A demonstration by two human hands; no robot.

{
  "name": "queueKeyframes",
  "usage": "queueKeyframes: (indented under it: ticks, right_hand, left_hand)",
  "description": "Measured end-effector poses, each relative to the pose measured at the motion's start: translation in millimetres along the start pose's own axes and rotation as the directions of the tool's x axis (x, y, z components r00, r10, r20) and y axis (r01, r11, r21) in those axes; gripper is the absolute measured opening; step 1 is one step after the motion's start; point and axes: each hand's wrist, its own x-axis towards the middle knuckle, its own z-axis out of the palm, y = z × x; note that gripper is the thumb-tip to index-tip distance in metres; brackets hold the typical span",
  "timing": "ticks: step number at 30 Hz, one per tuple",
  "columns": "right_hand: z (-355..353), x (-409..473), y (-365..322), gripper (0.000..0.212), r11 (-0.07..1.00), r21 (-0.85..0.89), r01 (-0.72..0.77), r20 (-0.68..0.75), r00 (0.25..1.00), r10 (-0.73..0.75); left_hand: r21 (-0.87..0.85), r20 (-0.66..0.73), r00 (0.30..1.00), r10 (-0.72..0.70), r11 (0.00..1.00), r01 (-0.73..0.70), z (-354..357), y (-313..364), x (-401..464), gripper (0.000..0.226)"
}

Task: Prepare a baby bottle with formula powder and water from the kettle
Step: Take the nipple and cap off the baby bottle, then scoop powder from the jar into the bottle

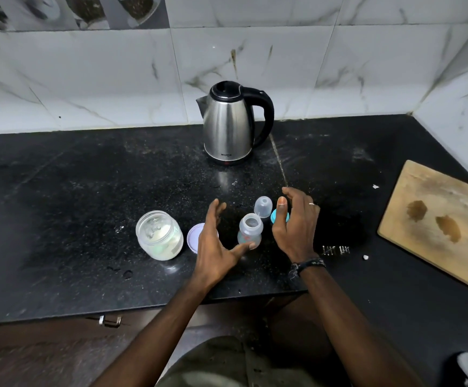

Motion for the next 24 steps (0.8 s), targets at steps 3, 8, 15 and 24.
queueKeyframes:
  ticks: [3, 8, 15, 24]
  right_hand:
    - [-0.5, 3.9, -16.9, 0.026, 0.998, 0.042, 0.05, -0.051, 0.998, -0.048]
    - [2.8, 10.1, -54.2, 0.026, 0.985, 0.124, 0.124, -0.098, 0.989, -0.112]
    - [21.2, 4.4, -99.8, 0.022, 0.958, 0.213, 0.195, -0.038, 0.981, -0.191]
    - [43.7, -22.4, -117.2, 0.021, 0.94, 0.288, 0.183, 0.138, 0.963, -0.23]
  left_hand:
    - [0.027, -0.102, 0.992, 0.074, 0.997, -0.071, -19.8, 7.6, -2.1, 0.122]
    - [0.084, -0.23, 0.957, 0.174, 0.984, -0.159, -51.7, 18.5, -2.4, 0.11]
    - [0.243, -0.42, 0.878, 0.231, 0.96, -0.136, -89.9, 6.2, -6.3, 0.111]
    - [0.059, -0.414, 0.909, -0.046, 0.995, 0.077, -113.4, -36.2, -22.4, 0.145]
